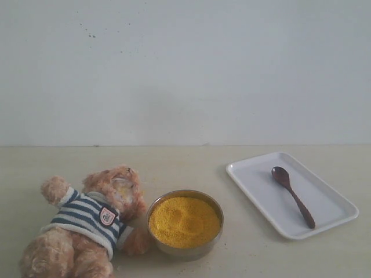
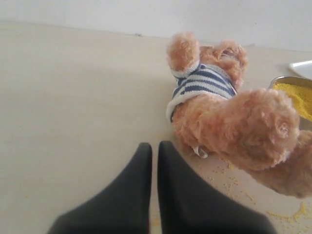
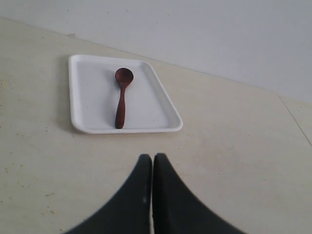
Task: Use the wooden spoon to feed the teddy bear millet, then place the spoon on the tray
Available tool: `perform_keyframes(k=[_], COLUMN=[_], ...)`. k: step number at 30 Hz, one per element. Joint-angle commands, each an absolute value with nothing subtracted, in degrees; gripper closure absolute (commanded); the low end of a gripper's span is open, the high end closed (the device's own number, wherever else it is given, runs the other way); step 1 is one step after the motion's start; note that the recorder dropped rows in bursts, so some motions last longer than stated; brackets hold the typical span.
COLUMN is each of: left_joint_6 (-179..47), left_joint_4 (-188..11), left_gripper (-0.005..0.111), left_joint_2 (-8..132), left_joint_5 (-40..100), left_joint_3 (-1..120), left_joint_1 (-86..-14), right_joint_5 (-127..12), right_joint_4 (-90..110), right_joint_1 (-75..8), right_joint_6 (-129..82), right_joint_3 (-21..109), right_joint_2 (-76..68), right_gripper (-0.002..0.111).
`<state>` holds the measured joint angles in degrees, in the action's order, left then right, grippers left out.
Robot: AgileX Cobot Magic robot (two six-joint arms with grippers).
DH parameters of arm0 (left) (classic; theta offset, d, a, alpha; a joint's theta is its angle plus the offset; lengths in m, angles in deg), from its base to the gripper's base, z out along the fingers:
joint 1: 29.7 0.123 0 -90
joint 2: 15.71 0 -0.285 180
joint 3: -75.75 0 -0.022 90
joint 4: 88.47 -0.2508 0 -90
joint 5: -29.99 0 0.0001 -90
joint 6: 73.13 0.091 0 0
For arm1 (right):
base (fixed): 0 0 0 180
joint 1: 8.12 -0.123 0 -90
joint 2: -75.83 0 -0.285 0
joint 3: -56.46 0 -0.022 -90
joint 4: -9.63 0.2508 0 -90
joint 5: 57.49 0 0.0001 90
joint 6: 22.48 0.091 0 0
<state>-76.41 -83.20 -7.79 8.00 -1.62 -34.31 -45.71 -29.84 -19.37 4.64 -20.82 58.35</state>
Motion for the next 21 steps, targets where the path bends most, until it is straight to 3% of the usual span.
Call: perform_keyframes(k=[1, 9, 17, 21], left_joint_6=[-75.2, -75.2, -75.2, -75.2], left_joint_4=[-83.8, -83.8, -83.8, -83.8], left_gripper=[0.103, 0.103, 0.103, 0.103], left_joint_2=[-7.9, -7.9, -7.9, -7.9], left_joint_5=[10.7, 10.7, 10.7, 10.7], left_joint_3=[-1.5, -1.5, -1.5, -1.5], left_joint_1=[-34.2, -34.2, -34.2, -34.2], right_joint_5=[-45.7, -45.7, -42.3, -38.6], right_joint_4=[-29.6, -29.6, -29.7, -28.1], right_joint_1=[-19.1, -19.1, -25.3, -21.1], right_joint_6=[4.5, 4.5, 4.5, 4.5], right_joint_3=[-20.8, -20.8, -20.8, -20.8], right_joint_2=[58.7, 58.7, 63.5, 68.0], right_gripper=[0.108, 0.108, 0.108, 0.108])
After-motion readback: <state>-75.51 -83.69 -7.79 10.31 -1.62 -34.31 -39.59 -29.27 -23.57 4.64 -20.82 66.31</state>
